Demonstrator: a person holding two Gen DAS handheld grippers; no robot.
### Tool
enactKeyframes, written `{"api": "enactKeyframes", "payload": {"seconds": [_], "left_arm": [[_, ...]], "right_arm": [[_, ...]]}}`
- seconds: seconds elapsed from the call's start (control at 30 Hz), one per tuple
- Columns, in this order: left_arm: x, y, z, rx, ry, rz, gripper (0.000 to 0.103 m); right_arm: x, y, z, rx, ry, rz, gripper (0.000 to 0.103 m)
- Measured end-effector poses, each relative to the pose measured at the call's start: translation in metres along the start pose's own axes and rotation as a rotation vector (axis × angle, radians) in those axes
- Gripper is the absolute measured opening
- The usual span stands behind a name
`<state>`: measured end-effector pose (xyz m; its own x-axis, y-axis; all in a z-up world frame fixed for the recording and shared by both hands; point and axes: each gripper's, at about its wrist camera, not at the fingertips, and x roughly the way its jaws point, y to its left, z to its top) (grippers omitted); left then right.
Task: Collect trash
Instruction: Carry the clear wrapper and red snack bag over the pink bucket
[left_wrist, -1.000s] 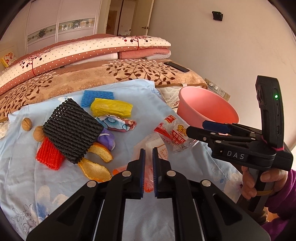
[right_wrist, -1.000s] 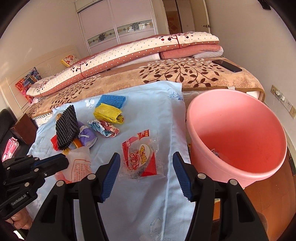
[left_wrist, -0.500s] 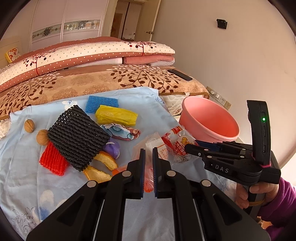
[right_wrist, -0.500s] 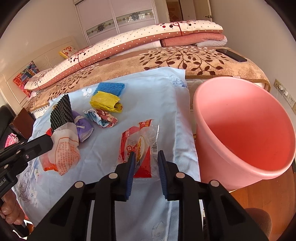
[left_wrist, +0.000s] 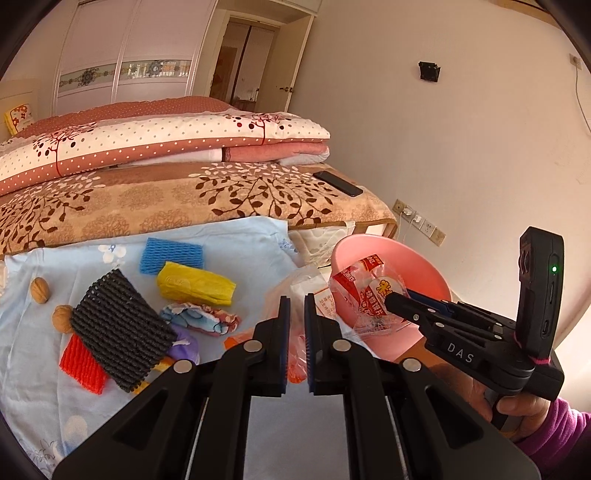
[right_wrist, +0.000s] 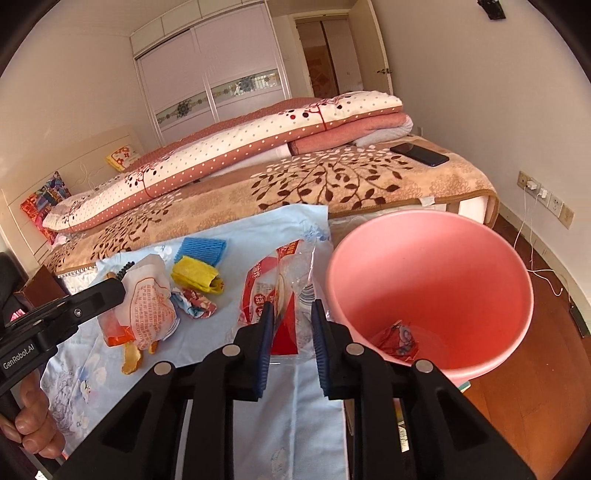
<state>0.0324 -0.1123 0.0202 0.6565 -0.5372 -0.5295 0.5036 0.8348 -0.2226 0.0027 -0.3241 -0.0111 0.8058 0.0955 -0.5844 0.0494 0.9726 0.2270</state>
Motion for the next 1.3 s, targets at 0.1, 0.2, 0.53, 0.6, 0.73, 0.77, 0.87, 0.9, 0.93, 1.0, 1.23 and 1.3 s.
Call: {"api": "enactKeyframes", "payload": {"seconds": [0.1, 0.2, 0.53, 0.6, 0.73, 0.77, 0.87, 0.9, 0.93, 1.0, 1.23, 1.3], "left_arm": [[0.006, -0.015, 0.010, 0.020, -0.014, -0.026, 0.007], [0.014, -0.030, 0.019, 0.036, -0.025, -0.052, 0.007], [0.053, -0.071, 0.032, 0.042, -0.025, -0.094, 0.007], [0.062, -0.076, 0.033, 0.036, -0.017, -0.099, 0.007], [0.079, -0.085, 0.033, 0.041, -0.003, -0.106, 0.007], [0.082, -0.087, 0.033, 0.044, 0.001, -0.108, 0.007], [0.093, -0.094, 0.031, 0.053, 0.016, -0.112, 0.007], [0.096, -0.095, 0.031, 0.052, 0.021, -0.114, 0.007], [0.099, -0.096, 0.030, 0.053, 0.025, -0.115, 0.007], [0.104, -0.099, 0.029, 0.056, 0.034, -0.118, 0.007], [0.124, -0.106, 0.022, 0.060, 0.065, -0.116, 0.007], [0.129, -0.109, 0.020, 0.061, 0.073, -0.112, 0.007]], "right_arm": [[-0.007, -0.015, 0.006, 0.026, -0.025, -0.031, 0.020], [-0.013, -0.030, 0.009, 0.050, -0.044, -0.066, 0.020], [-0.012, -0.072, 0.010, 0.112, -0.048, -0.139, 0.020], [-0.011, -0.079, 0.010, 0.117, -0.047, -0.151, 0.020], [-0.007, -0.090, 0.011, 0.130, -0.045, -0.173, 0.020], [-0.007, -0.093, 0.011, 0.135, -0.044, -0.177, 0.020], [-0.004, -0.099, 0.010, 0.148, -0.038, -0.186, 0.020], [-0.002, -0.101, 0.010, 0.150, -0.034, -0.188, 0.020], [-0.001, -0.102, 0.009, 0.151, -0.031, -0.189, 0.020], [0.002, -0.104, 0.008, 0.149, -0.027, -0.194, 0.020], [0.013, -0.108, 0.006, 0.153, -0.005, -0.197, 0.020], [0.016, -0.110, 0.006, 0.154, 0.003, -0.195, 0.020]]}}
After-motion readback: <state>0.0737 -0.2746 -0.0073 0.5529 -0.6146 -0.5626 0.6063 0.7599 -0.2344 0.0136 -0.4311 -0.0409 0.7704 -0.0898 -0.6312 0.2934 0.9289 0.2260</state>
